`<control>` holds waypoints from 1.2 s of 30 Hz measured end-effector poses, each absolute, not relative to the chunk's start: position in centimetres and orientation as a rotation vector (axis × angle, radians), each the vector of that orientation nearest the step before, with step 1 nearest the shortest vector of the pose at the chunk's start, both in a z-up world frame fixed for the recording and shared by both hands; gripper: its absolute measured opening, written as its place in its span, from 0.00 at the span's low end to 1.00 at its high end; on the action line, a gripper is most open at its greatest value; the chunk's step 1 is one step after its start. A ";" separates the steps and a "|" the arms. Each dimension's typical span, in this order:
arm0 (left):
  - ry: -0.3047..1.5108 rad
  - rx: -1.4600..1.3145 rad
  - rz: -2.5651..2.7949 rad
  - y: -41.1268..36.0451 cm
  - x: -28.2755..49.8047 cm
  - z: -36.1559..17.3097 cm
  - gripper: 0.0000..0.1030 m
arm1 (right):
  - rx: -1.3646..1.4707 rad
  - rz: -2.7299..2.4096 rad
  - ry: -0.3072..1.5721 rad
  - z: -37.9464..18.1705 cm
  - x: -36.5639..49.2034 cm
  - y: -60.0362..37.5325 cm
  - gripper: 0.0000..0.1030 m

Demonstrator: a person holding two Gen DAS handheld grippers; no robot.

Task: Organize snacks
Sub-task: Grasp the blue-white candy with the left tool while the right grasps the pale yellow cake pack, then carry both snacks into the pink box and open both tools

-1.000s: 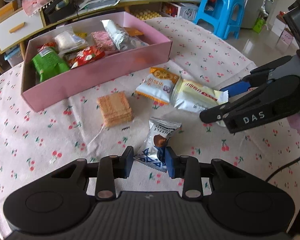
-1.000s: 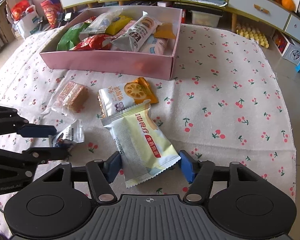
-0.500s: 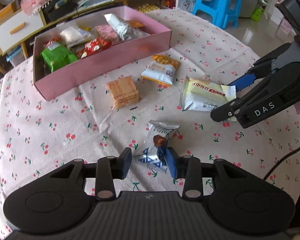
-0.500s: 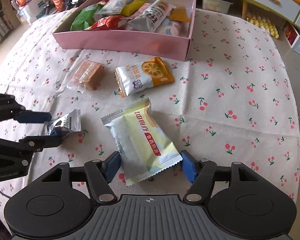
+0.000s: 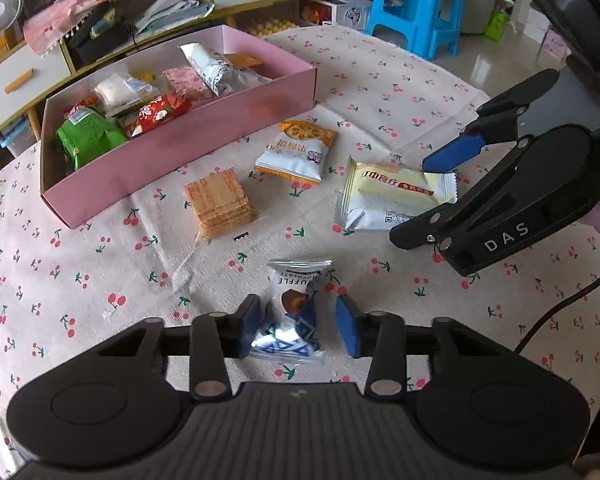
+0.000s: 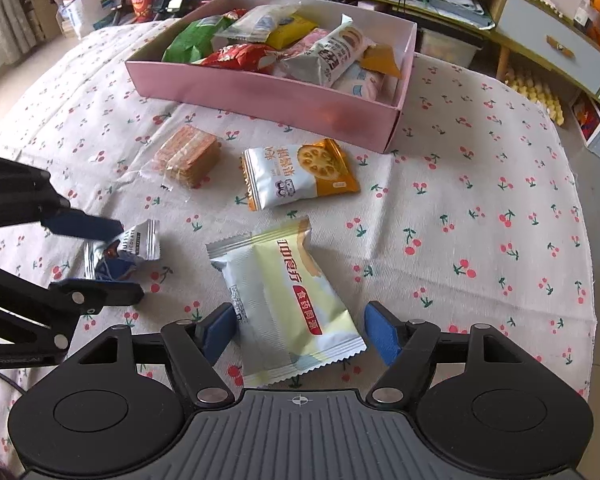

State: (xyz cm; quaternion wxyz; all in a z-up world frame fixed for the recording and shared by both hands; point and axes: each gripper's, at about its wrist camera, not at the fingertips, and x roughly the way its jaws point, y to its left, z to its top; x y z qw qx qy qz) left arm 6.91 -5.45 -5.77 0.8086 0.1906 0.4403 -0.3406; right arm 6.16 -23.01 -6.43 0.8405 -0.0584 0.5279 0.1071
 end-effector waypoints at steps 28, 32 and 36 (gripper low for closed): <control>0.999 -0.002 -0.632 -2.1 9.6 -2.5 0.21 | 0.278 0.124 1.167 -4.0 7.9 -25.9 0.54; 0.974 -0.038 -0.611 -1.7 10.0 -1.7 0.21 | 0.317 0.105 1.152 -3.5 8.3 -26.2 0.54; 0.914 -0.067 -0.590 -1.7 10.4 -0.8 0.21 | 0.384 0.093 1.127 -3.0 8.9 -26.6 0.54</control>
